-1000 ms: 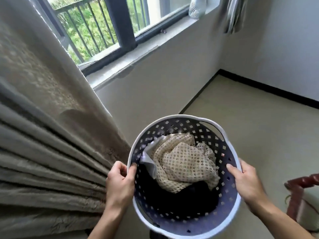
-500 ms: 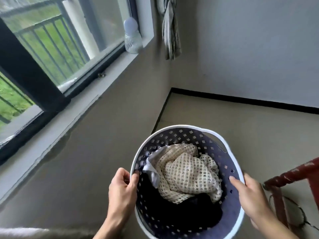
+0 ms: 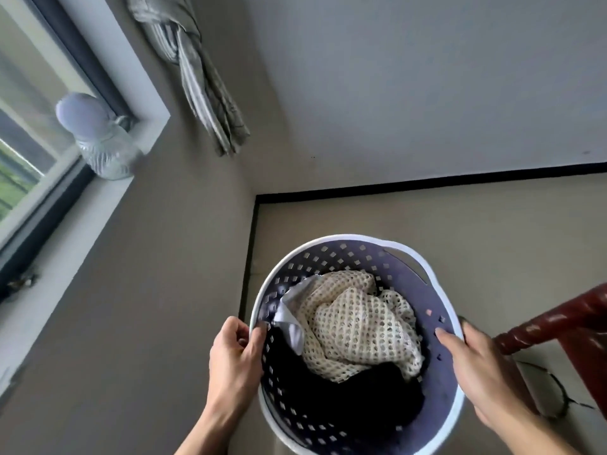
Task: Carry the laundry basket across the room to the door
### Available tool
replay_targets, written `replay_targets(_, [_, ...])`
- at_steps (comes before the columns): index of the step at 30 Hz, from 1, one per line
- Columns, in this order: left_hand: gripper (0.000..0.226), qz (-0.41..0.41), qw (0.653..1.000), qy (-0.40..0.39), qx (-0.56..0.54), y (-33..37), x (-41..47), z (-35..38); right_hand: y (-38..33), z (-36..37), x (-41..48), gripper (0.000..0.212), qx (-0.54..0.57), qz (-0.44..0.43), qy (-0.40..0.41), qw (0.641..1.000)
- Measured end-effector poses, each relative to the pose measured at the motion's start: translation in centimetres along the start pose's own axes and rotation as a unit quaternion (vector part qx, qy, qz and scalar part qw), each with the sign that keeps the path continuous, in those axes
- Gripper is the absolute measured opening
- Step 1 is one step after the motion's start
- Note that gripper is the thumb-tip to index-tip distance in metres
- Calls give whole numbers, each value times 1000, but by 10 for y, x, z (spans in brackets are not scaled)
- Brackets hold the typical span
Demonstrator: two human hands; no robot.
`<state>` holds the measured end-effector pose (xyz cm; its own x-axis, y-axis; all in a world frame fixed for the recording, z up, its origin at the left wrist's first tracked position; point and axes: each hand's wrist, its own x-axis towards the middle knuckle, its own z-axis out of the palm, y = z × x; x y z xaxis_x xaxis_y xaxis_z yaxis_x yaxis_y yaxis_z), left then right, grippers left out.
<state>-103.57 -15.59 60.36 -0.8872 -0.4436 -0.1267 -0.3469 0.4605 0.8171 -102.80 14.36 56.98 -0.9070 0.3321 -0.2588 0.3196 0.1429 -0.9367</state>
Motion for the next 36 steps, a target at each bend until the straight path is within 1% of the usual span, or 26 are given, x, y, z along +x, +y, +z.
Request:
replay_targets(4, [34, 14, 1000, 2, -5, 47, 69, 27, -39, 9, 77, 14, 2, -1, -9, 1000])
replay_targets(8, [34, 21, 1000, 10, -12, 85, 133, 52, -79, 19, 142, 22, 9, 3, -15, 1000])
replay_targets(12, [34, 24, 999, -15, -20, 113, 202, 89, -98, 29, 206, 20, 0, 10, 12, 1000])
replay_targets(15, [34, 36, 998, -52, -24, 131, 265, 123, -104, 40, 258, 19, -4, 26, 45, 999])
replay_targets(18, [35, 57, 994, -94, -30, 157, 330, 159, -116, 54, 310, 24, 14, 36, 79, 996])
replay_targets(20, [36, 75, 990, -115, -27, 182, 373, 182, -126, 61, 343, 25, 15, 47, 112, 992])
replay_targets(25, [35, 142, 973, -181, 8, 261, 463, 236, -156, 64, 406, 17, 42, 83, 195, 976])
replay_targets(30, [36, 177, 950, -254, 32, 324, 511, 319, -175, 39, 459, 19, 87, 125, 274, 950])
replay_targets(33, [35, 179, 939, -290, 45, 354, 528, 380, -173, 12, 500, 20, 100, 165, 307, 932])
replay_targets(36, [33, 194, 928, -312, 58, 391, 538, 441, -173, -23, 549, 18, 114, 182, 328, 920])
